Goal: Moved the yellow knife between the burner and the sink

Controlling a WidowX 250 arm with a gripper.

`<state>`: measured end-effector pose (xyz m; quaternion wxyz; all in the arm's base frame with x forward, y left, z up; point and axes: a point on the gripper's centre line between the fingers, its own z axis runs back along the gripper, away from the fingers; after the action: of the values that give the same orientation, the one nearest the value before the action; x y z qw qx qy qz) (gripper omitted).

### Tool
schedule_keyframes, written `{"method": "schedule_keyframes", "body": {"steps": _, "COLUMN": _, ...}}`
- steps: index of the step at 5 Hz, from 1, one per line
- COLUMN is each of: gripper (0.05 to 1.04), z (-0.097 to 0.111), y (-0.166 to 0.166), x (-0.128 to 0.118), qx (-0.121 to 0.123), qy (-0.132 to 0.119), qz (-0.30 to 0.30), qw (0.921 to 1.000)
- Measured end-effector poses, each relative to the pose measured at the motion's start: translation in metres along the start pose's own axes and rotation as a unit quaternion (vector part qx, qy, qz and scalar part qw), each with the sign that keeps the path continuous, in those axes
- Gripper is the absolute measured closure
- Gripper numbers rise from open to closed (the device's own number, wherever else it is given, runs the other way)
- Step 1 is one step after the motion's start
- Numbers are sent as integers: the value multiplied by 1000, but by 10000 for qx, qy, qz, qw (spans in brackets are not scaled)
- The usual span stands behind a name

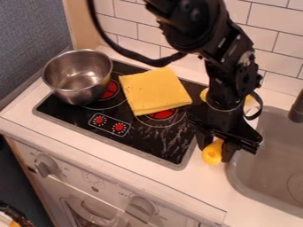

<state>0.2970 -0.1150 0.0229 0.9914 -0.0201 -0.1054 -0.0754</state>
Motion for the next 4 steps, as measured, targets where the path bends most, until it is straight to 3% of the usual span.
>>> {"method": "schedule_keyframes", "body": {"steps": 1, "gripper": 607, "z": -12, "y": -1, "x": 3, "qx": 37, "qy": 133, "qz": 29, "qw": 9999}}
{"method": "schedule_keyframes", "body": {"steps": 2, "gripper": 508, "z": -16, "y": 1, "x": 7, "qx": 149, "qy": 269, "qz": -8, "qw": 9995}}
{"method": "schedule_keyframes", "body": {"steps": 3, "gripper": 245, "z": -15, "y": 2, "x": 7, "qx": 197, "qy": 392, "qz": -55, "qw": 9990}}
{"method": "schedule_keyframes", "body": {"steps": 4, "gripper": 77, "z": -13, "y": 1, "x": 10, "qx": 211, "qy": 403, "qz": 4, "qw": 9990}}
